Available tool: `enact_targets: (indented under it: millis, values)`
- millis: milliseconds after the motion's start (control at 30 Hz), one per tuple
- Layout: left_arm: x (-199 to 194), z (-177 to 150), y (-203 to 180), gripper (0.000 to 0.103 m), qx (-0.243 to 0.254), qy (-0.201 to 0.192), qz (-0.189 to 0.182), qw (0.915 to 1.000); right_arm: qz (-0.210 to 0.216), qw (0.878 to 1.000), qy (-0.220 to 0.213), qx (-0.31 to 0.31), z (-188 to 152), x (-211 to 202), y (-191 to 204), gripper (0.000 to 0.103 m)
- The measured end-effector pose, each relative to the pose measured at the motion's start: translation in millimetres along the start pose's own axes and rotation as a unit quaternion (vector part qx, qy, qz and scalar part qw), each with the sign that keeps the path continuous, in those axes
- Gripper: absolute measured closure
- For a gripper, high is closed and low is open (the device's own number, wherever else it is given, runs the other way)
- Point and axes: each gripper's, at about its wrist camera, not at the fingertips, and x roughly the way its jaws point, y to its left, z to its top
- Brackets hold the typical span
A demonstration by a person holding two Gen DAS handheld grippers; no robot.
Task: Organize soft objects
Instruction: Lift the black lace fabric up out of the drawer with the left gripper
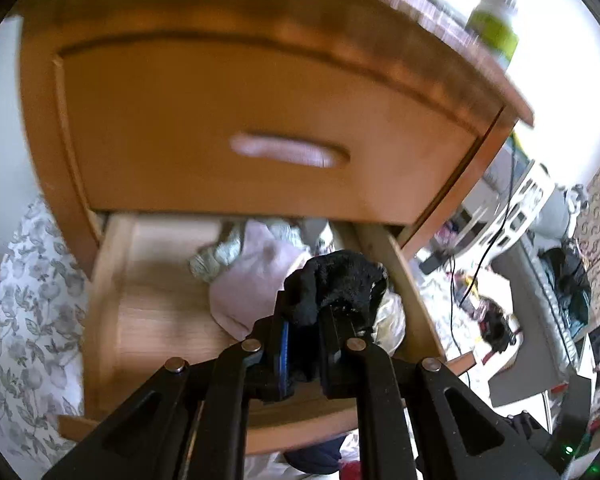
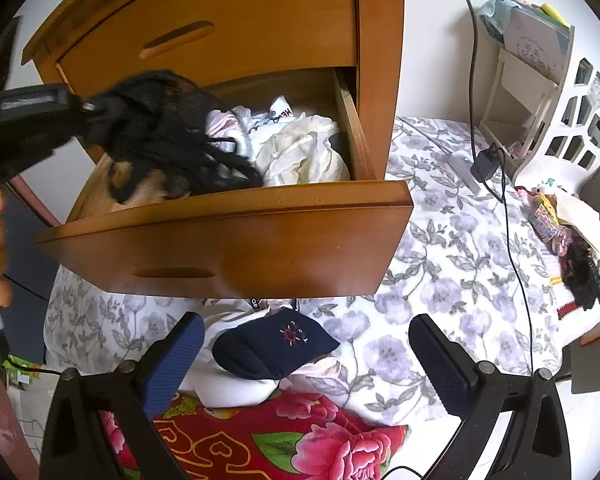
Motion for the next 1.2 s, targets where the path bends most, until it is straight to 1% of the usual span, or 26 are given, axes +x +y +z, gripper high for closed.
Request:
enact_targets:
  millis: [100,267,400,600,833,1200]
  values:
    - [-29,1,2,0.092,0.002,-0.036,0.007,0.9993,-0.001,1.0,-0.003,0.0,-1,-4,1,0.0]
    - [-74,-4,13,0.092,-0.017,-0.091,0.014,0.9956,-0.001,1.0,-0.01,-0.004,-3,-12,6,0.0]
    - [-104,-12,24,0.092,-0.03,-0.12,0.02,0.9922,-0.001,1.0,-0.014,-0.008,-5,-18,10,0.0]
    - [-140,-30,37,0.092,-0.044,-0.14,0.039,0.9883,0.001,1.0,-0.022,-0.014,-8,-27,18,0.0]
    - [-170,-45,45,0.092,-0.052,-0.161,0.061,0.9836,0.005,0.999,-0.029,-0.022,-14,-35,26,0.0]
    - [-201,-69,50,0.091,-0.053,-0.17,0.07,0.9816,0.009,0.998,-0.048,-0.034,-22,-56,38,0.0]
